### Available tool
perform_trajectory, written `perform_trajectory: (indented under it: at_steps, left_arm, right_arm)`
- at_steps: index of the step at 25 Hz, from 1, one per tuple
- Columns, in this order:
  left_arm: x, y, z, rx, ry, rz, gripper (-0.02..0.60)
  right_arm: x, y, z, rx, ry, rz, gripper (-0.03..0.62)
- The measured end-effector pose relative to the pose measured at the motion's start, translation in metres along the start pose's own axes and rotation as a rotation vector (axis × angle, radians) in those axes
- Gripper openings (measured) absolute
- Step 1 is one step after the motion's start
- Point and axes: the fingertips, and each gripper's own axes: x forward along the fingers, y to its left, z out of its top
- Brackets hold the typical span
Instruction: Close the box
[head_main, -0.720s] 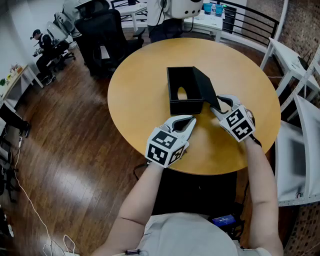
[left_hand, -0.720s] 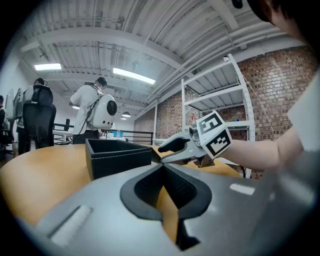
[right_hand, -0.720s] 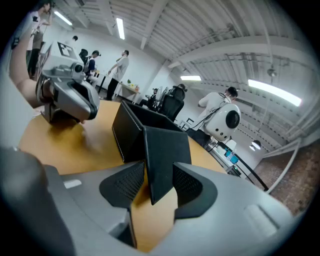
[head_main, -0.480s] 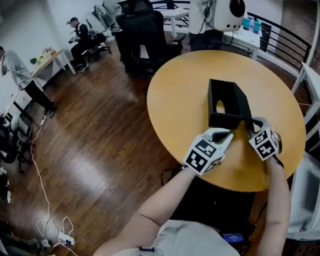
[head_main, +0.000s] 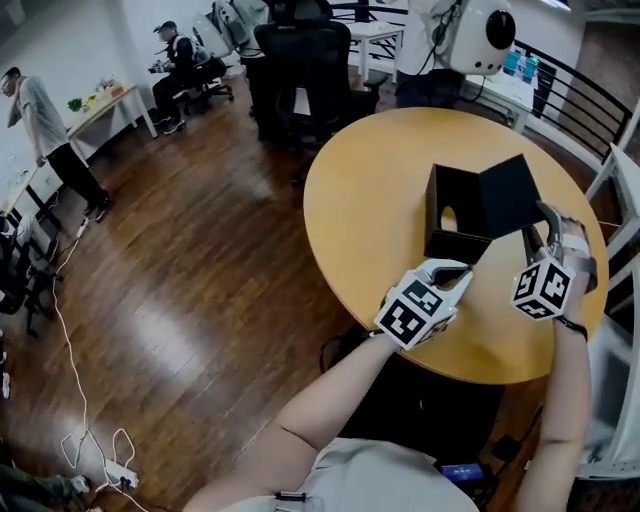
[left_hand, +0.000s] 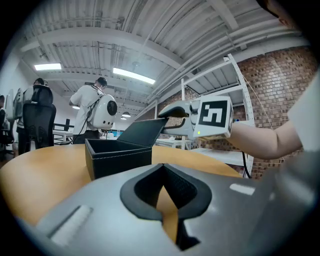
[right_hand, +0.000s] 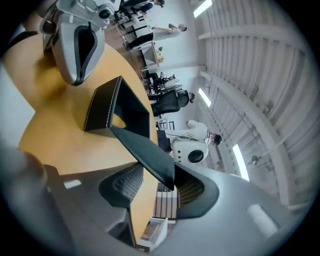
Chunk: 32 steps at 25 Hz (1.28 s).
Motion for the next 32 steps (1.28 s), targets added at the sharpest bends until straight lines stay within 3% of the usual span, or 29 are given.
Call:
perform_trajectory:
  at_steps: [4,9,13,15,20,24,28,30,32]
  left_arm:
    - [0.001,-0.011,0.011,-0.025,-0.002,-0.001,0.000]
    - [0.005,-0.019,0.014,-0.028,-0.001,-0.019,0.000]
    - [0.004,-0.016,0.012,-0.022,-0.003,-0.011,0.000]
    - [0.005,-0.015,0.012,-0.019,-0.004,-0.008,0.000]
    - [0.006,-0.015,0.014,-0.028,-0.005,-0.016,0.000]
    - [0.007,-0.016,0.016,-0.029,-0.006,-0.013,0.000]
    - [0.004,-0.007,0.020,-0.022,0.006,0.043,0.000]
    - [0.030,-0.022,0.017,-0.024,0.007,0.047,0.000]
    - [0.061,-0.055,0.015,-0.044,0.008,-0.020,0.000]
  right_arm:
    - [-0.010,-0.028,0.045,-0.045,-0.131,-0.049,0.224]
    - [-0.010,-0.018,0.078,0.217,-0.285,0.048,0.224]
    - [-0.010,0.000,0.072,0.414,-0.328,0.149,0.222]
    - [-0.014,0.003,0.063,0.561,-0.361,0.209,0.208]
    - [-0.024,0.023,0.034,1.067,-0.444,0.414,0.131]
    - [-0.041,0.054,0.019,1.319,-0.480,0.557,0.080]
    - [-0.056,0.077,0.028,1.375,-0.569,0.654,0.080]
    - [-0.069,0.084,-0.009,1.358,-0.547,0.656,0.069]
    - [-0.090,0.084,-0.056,1.366,-0.457,0.613,0.038]
